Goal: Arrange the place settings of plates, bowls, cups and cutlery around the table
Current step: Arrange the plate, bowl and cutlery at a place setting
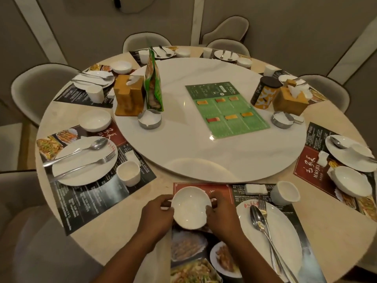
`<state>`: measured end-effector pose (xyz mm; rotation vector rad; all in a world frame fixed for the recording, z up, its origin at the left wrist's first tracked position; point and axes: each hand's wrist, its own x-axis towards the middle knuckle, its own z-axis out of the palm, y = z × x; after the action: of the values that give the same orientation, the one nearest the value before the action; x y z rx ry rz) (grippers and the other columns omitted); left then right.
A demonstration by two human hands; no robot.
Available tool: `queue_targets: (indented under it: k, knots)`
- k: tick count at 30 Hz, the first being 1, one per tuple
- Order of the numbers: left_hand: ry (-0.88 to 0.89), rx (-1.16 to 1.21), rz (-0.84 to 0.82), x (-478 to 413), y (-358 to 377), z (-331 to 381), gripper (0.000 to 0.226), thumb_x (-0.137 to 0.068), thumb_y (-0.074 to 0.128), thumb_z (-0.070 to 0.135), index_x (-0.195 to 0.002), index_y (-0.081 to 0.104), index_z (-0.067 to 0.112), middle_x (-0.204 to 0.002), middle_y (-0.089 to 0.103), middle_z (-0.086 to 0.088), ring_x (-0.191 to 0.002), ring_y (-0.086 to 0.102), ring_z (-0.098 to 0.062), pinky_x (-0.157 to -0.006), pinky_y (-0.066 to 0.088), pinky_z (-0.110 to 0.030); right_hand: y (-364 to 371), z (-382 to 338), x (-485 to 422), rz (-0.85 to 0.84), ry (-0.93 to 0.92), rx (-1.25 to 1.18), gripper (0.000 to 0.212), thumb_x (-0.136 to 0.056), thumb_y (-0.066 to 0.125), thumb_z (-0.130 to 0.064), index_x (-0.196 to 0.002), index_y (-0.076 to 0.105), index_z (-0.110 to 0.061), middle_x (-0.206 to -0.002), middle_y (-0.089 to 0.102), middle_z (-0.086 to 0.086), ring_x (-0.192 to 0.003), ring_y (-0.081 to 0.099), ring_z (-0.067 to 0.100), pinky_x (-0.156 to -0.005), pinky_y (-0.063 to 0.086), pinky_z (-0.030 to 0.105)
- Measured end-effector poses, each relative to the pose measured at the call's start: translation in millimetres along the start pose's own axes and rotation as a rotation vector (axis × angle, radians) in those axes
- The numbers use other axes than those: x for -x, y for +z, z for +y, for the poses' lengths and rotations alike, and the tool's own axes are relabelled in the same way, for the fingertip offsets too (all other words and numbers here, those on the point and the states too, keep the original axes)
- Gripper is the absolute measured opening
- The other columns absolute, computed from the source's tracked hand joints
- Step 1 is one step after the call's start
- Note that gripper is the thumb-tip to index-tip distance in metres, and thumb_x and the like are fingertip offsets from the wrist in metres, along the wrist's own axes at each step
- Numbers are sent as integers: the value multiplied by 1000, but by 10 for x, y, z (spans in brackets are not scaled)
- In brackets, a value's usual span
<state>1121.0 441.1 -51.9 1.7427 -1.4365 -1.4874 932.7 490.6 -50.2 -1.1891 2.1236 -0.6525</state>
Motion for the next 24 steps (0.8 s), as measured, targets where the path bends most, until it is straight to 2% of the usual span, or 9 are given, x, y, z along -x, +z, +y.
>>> queue_targets:
  k: [4, 7, 13, 19, 24]
  knots:
    - [8, 64, -47, -230, 10, 55, 38, -79, 60, 18, -105, 66, 45, -104, 69, 11, -94, 68, -19, -81, 60, -44, -7, -45, -177, 43, 31, -16, 23, -92, 59, -17, -114, 62, -21, -87, 62, -7, -83, 58, 14, -64, 41, 25]
    - [9, 105, -63, -306, 11, 97, 40, -83, 59, 10, -104, 67, 44, -106, 69, 8, -94, 68, -21, -79, 61, -44, 11, -66, -260, 69, 36, -11, 23, -89, 62, -18, -111, 64, -25, -91, 67, -5, -88, 62, 16, -73, 46, 28]
    - [20, 137, -81, -401, -13, 132, 42, -84, 59, 7, -100, 68, 44, -105, 68, 6, -92, 69, -22, -72, 62, -42, 59, -87, -348, 82, 35, -5, 25, -89, 63, -19, -114, 64, -24, -99, 70, -2, -91, 63, 15, -72, 42, 24]
    - [14, 150, -85, -458, -30, 142, 40, -86, 56, 2, -105, 68, 35, -105, 68, 3, -87, 71, -22, -72, 62, -41, 85, -99, -383, 89, 43, -17, 27, -90, 63, -18, -117, 64, -22, -101, 70, -1, -92, 63, 15, -74, 44, 25]
    - [20, 124, -84, -455, -29, 148, 40, -87, 56, 3, -109, 67, 35, -107, 67, 3, -86, 70, -20, -74, 62, -42, 84, -101, -371, 86, 55, -28, 28, -91, 62, -21, -119, 62, -21, -102, 70, 0, -93, 63, 15, -76, 45, 25]
